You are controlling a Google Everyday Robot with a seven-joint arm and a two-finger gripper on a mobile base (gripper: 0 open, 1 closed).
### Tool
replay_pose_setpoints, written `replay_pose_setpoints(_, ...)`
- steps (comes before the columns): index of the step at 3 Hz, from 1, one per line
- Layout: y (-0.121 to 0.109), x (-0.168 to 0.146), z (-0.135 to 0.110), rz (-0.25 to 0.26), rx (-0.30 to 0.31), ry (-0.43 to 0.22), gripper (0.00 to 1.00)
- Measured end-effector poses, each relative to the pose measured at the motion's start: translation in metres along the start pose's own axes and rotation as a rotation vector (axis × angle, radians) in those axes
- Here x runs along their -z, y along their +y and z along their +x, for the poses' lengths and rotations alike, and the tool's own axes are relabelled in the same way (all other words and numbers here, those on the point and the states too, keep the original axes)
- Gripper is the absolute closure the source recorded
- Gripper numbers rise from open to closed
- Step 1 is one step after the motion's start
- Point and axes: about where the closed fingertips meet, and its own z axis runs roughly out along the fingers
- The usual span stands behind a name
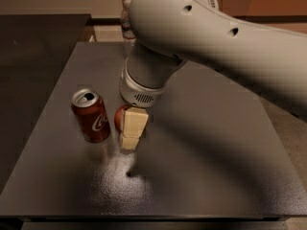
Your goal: Move apple near coke can
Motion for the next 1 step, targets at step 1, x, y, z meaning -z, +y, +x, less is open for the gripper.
replay_pose_setpoints(1, 0.0000, 0.0000, 0.0000, 0.000, 0.000, 0.000, 0.00)
